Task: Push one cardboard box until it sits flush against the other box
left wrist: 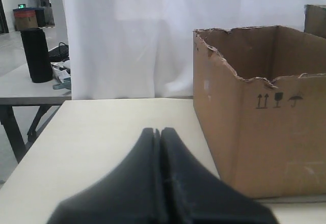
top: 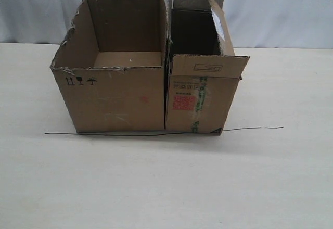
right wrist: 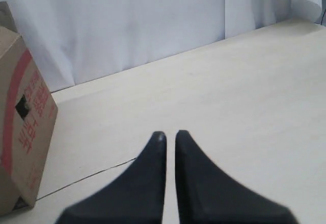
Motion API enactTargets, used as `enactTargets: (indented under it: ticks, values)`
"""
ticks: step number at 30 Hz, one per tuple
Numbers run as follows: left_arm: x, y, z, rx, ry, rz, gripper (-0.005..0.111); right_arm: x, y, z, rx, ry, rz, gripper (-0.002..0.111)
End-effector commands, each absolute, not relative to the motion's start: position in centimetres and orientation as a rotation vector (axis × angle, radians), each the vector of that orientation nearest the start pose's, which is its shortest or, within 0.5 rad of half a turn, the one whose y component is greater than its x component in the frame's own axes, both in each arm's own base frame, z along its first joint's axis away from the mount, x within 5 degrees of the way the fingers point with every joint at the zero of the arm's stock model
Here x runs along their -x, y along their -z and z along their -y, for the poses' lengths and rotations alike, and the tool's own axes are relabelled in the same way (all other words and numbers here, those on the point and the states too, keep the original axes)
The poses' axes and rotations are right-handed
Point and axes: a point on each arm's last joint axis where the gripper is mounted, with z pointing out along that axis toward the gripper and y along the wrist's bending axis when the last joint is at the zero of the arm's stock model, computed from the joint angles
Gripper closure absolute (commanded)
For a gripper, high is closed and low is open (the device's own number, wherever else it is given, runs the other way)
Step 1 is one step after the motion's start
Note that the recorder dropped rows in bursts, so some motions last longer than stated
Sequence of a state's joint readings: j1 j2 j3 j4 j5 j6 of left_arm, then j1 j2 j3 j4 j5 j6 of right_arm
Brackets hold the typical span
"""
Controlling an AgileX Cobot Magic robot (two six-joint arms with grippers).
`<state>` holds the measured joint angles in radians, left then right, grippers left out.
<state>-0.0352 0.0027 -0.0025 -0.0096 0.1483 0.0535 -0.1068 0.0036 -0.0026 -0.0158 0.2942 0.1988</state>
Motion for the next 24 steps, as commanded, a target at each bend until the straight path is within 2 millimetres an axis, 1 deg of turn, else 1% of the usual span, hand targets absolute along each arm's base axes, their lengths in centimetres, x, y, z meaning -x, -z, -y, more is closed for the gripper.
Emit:
enactTargets:
  ticks: [1, 8, 11, 13, 16, 22, 24]
  values:
    - [-5.6, -20.0, 0.2, -0.063, -0.004, -1.625, 0.107, -5.5, -18.7, 0.1, -0.189, -0.12, -1.768, 0.103]
    - [-5.6, -20.0, 0.2, -0.063, -0.004, -1.625, 0.107, -5.4, -18.7, -1.0, -0.004, -0.271, -1.785, 0.103]
    - [-5.6, -20.0, 0.2, -0.063, -0.004, -1.625, 0.107, -5.3, -18.7, -1.2, 0.038, -0.295, -1.786, 0.103]
    - [-5.6, -20.0, 0.2, -0.063, -0.004, -1.625, 0.107, -5.3, -18.7, -1.2, 0.07, -0.278, -1.784, 0.103]
    - [-5.6, -20.0, 0.2, -0.063, -0.004, -1.625, 0.107, -5.4, -18.7, -1.1, 0.069, -0.247, -1.777, 0.103]
    - [-5.6, -20.0, 0.2, -0.063, -0.004, -1.626, 0.107, -5.4, -18.6, -0.3, -0.073, -0.154, -1.782, 0.103]
    - [-5.6, -20.0, 0.2, -0.063, -0.004, -1.626, 0.107, -5.4, -18.6, -0.2, -0.087, -0.133, -1.781, 0.103]
